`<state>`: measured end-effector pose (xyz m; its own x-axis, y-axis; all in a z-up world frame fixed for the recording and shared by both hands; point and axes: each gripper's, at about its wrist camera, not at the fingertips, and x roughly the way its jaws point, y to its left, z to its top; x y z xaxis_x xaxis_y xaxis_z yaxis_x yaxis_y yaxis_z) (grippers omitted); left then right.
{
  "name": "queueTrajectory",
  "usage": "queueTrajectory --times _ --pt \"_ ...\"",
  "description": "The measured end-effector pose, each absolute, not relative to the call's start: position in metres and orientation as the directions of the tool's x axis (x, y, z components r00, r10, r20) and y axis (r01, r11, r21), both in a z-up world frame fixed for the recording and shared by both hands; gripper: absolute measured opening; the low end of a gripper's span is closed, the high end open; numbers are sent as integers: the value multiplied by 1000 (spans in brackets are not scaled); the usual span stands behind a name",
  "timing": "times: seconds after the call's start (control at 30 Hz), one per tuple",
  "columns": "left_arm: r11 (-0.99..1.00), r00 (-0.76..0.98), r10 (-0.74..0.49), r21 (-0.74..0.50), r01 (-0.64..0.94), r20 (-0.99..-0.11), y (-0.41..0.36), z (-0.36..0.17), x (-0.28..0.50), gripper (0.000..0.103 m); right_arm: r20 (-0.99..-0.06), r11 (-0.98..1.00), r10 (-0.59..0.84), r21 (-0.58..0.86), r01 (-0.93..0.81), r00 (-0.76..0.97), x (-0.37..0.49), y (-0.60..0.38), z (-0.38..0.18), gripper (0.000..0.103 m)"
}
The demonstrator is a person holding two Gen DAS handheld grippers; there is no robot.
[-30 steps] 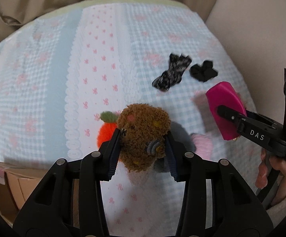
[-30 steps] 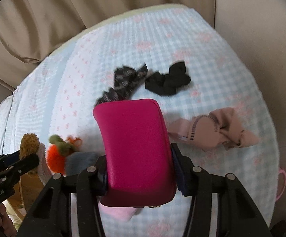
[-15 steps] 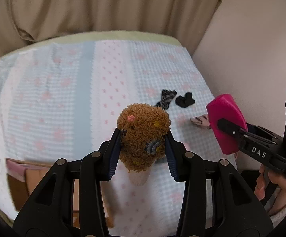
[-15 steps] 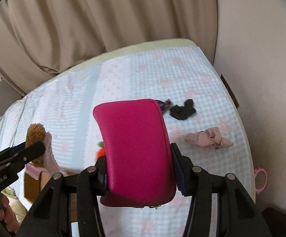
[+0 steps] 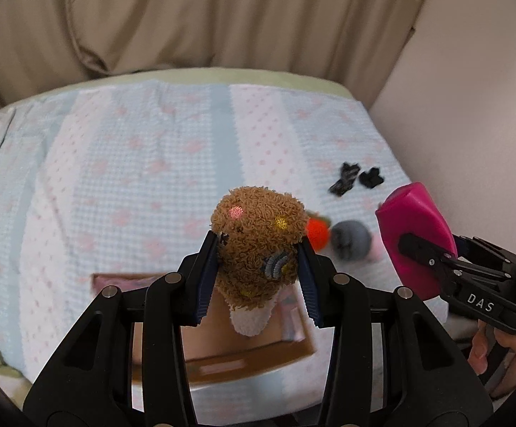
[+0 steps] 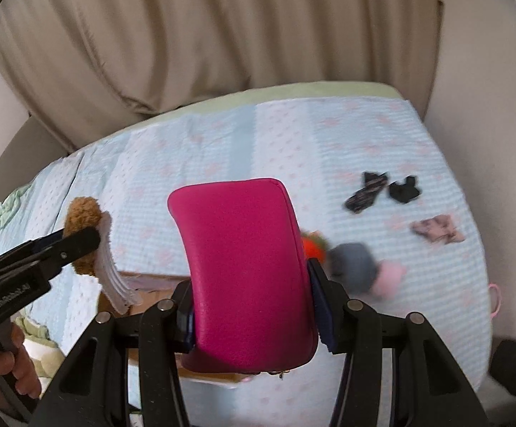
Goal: Organize soft objects
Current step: 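Carry the bear and magenta pouch into the cardboard box and release both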
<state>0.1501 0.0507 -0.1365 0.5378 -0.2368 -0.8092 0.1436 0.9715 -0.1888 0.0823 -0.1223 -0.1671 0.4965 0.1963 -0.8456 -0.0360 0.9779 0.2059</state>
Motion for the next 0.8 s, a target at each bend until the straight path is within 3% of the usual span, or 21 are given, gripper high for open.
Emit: queueTrajectory --times 0.3,0.8 --pt "972 429 -209 -138 189 -879 128 -200 145 38 -923 984 173 175 -24 343 79 -24 -228 47" --pt "919 171 -109 -33 394 -979 119 -347 163 38 -989 989 145 145 25 5 112 18 -364 47"
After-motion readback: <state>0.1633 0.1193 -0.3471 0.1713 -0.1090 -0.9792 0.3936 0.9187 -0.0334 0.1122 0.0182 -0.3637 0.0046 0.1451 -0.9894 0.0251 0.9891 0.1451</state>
